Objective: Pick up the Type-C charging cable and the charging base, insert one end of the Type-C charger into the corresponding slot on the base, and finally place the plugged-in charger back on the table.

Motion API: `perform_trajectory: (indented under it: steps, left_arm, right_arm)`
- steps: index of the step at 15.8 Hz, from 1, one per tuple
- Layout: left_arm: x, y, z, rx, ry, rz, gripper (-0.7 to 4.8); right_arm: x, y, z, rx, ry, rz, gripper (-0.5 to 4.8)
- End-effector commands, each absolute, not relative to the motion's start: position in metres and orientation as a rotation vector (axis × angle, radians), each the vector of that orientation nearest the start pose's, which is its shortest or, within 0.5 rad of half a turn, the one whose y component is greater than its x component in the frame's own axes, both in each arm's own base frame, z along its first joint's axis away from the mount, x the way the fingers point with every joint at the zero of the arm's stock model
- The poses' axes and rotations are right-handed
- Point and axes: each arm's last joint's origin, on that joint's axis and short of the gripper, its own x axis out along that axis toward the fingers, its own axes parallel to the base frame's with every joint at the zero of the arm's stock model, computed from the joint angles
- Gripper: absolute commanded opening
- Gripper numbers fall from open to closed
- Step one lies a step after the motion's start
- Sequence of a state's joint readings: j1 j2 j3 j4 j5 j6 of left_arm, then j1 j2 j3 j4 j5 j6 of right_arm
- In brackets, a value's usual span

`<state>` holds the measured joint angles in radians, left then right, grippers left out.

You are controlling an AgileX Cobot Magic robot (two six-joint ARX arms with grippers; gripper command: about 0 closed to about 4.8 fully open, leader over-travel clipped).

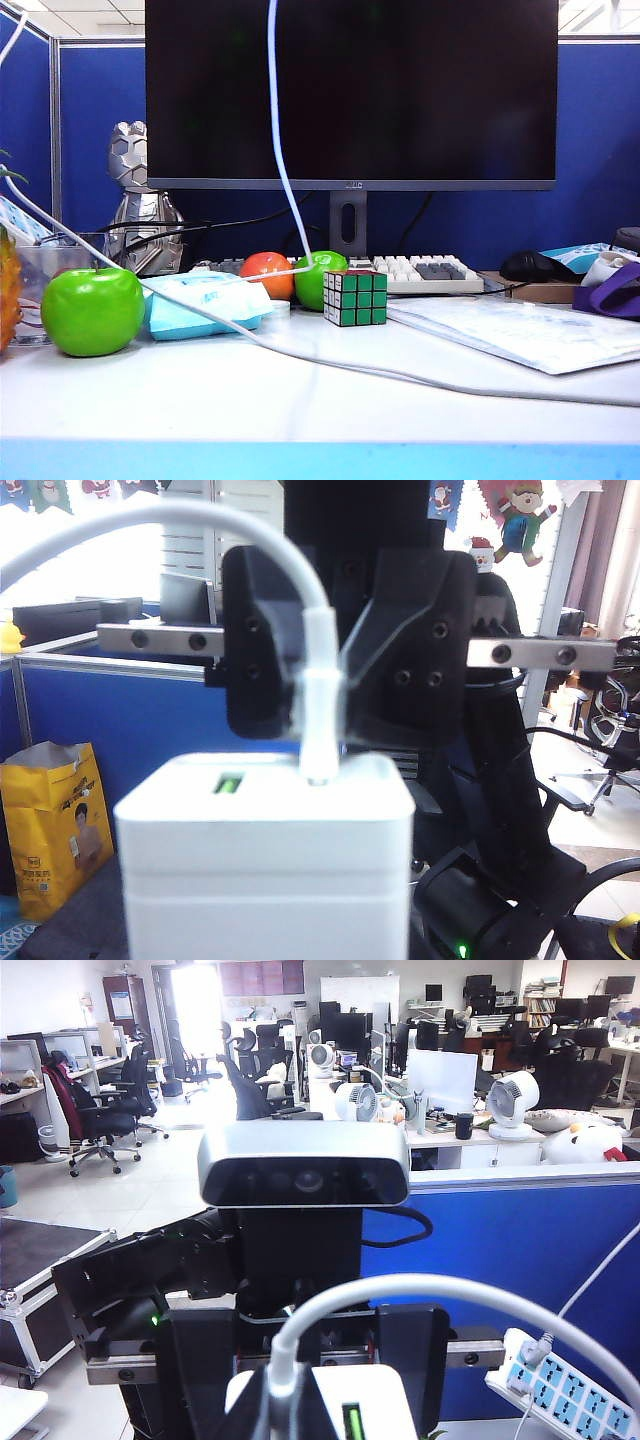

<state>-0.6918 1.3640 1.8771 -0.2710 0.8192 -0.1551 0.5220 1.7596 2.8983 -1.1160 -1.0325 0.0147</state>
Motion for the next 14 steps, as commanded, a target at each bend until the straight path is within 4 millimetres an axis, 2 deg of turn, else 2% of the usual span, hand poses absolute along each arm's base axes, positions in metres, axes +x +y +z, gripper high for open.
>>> perform_trajectory:
  steps: [1, 7, 9, 14]
  left_arm:
    - [0.1554, -0.1552, 0.5757, -0.117, -0.330, -1.489, -0.07]
    - [0.1556, -0.1555, 0.5749, -0.116, -0.319, -1.494, -0.06]
    - [0.1565, -0.1567, 0.5700, -0.114, -0.255, -1.513, -0.06]
    - [0.1565, -0.1573, 0.5674, -0.111, -0.222, -1.537, -0.07]
  right_arm:
    - [0.1606, 0.1223, 0.6008, 0.009, 0.099, 1.574, -0.01]
    - [0.1600, 0.1212, 0.5944, 0.026, 0.185, 1.528, -0.01]
    - [0.1590, 0.1205, 0.5916, 0.032, 0.219, 1.524, -0.01]
    - [0.1568, 0.1193, 0.5918, 0.015, 0.207, 1.526, -0.01]
